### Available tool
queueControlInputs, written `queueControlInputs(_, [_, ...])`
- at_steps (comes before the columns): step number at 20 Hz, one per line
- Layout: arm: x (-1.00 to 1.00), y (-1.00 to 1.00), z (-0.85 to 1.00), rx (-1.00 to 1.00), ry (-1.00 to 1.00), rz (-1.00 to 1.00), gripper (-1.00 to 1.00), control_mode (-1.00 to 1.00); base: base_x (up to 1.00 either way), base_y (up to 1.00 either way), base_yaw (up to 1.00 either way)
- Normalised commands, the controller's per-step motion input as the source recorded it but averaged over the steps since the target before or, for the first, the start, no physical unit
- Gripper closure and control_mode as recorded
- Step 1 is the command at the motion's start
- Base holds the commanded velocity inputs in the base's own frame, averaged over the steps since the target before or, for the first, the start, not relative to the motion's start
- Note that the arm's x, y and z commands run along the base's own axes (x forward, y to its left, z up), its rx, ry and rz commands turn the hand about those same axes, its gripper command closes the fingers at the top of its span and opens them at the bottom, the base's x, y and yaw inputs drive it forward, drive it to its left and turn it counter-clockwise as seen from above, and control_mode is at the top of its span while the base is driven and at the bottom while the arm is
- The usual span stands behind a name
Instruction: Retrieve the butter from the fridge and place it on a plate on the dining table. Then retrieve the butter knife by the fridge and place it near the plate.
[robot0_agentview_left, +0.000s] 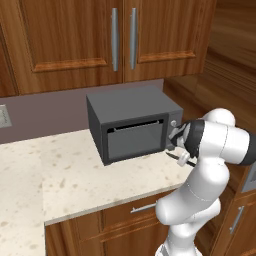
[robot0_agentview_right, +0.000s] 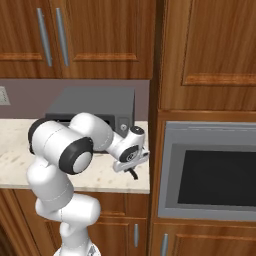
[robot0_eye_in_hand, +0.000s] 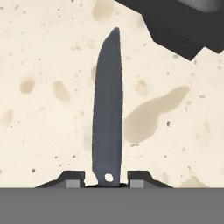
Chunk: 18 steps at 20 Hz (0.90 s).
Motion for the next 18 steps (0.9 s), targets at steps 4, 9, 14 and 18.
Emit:
queueControlInputs(4, [-0.15,0.21,0.01,0.00,0.00,-0.02,1.00,-1.00,0.00,0.00,0.00])
queueControlInputs(9, [-0.24,0.23,0.22,-0.06,0.01,-0.06,1.00,-1.00,0.00,0.00,0.00])
queueControlInputs(14, [-0.47,0.43,0.38,-0.01,0.01,-0.08,1.00,-1.00,0.00,0.00,0.00])
queueControlInputs(18, [-0.81,0.20,0.41,0.07,-0.02,-0.15,1.00,-1.00,0.00,0.00,0.00])
